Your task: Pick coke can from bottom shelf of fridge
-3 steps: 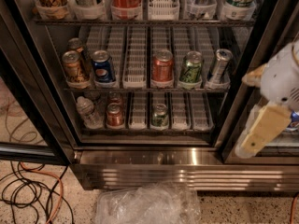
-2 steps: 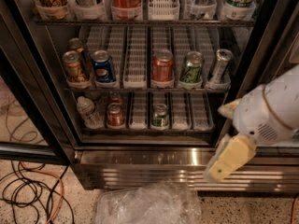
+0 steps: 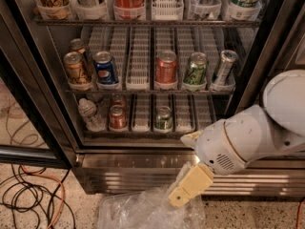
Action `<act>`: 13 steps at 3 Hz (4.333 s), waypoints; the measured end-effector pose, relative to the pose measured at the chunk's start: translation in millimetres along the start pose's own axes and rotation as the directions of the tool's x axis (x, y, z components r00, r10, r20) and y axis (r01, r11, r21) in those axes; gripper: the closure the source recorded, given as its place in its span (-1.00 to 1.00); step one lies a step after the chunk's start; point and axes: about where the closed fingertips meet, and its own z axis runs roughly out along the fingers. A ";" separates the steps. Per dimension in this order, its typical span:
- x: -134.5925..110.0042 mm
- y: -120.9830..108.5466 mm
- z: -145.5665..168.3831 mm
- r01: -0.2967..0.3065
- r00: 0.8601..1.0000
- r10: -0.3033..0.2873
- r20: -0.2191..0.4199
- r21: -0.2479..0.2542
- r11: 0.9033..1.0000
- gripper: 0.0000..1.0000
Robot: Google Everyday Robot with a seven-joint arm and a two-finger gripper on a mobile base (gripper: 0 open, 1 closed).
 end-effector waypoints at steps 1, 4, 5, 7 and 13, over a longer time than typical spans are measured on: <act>0.0 -0.5 -1.0 0.000 1.000 0.000 0.001 0.002 1.000 -1.00; -51.8 -34.2 85.2 0.033 0.926 -0.034 0.376 0.009 0.999 -1.00; -72.9 -52.2 89.7 0.024 0.889 -0.066 0.453 0.097 0.995 -1.00; -62.1 -38.5 146.9 -0.060 0.915 0.011 0.403 0.109 0.992 -1.00; -80.9 -156.9 223.5 -0.078 0.918 -0.116 0.379 0.460 0.884 -1.00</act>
Offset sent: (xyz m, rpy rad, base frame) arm 0.0232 0.0529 -0.0644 0.3346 0.0111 -0.0374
